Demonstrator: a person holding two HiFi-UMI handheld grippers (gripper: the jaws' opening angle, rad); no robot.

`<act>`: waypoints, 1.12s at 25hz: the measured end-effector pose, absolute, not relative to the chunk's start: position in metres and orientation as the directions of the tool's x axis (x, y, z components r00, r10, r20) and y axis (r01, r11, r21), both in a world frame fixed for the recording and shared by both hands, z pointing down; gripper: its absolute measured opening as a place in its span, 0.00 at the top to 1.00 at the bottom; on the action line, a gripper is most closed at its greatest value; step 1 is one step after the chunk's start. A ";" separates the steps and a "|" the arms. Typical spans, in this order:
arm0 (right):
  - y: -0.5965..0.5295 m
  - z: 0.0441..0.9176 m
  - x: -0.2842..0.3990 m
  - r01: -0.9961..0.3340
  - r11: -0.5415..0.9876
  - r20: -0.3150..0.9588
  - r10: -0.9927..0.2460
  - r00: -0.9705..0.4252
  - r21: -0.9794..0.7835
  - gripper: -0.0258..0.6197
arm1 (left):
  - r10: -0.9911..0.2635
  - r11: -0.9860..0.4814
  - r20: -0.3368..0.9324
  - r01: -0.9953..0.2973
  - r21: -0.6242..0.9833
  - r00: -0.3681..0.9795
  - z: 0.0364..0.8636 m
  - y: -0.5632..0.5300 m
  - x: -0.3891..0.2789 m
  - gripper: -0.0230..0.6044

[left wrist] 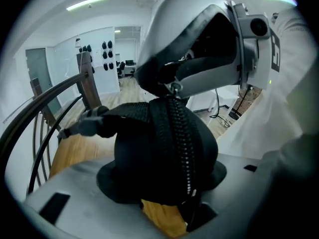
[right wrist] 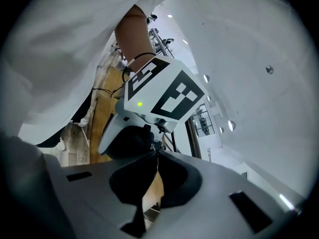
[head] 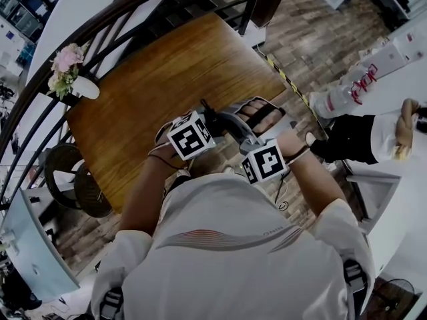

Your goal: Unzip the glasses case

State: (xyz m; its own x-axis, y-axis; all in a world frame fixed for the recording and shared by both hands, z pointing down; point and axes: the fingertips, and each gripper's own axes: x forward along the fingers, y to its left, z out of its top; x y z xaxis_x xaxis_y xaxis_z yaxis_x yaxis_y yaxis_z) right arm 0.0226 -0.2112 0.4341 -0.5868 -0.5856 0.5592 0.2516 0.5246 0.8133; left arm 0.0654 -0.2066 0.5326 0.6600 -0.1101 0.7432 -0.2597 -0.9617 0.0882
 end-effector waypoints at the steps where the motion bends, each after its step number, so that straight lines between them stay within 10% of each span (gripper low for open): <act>1: -0.212 0.433 0.022 0.240 0.526 0.553 -0.589 -0.590 0.816 0.87 | -0.126 -0.959 0.726 -0.272 0.086 0.676 0.531 -0.209 0.066 0.54; 16: -0.302 0.362 0.091 -0.698 0.564 0.226 -0.823 -0.522 0.441 0.88 | -0.726 -0.637 0.220 -0.758 0.143 0.652 0.413 -0.289 -0.016 0.53; 28: -0.319 0.363 0.144 -0.880 0.455 0.181 -0.884 -0.430 0.132 0.88 | -0.873 -0.474 0.070 -0.874 0.106 0.482 0.366 -0.287 -0.071 0.53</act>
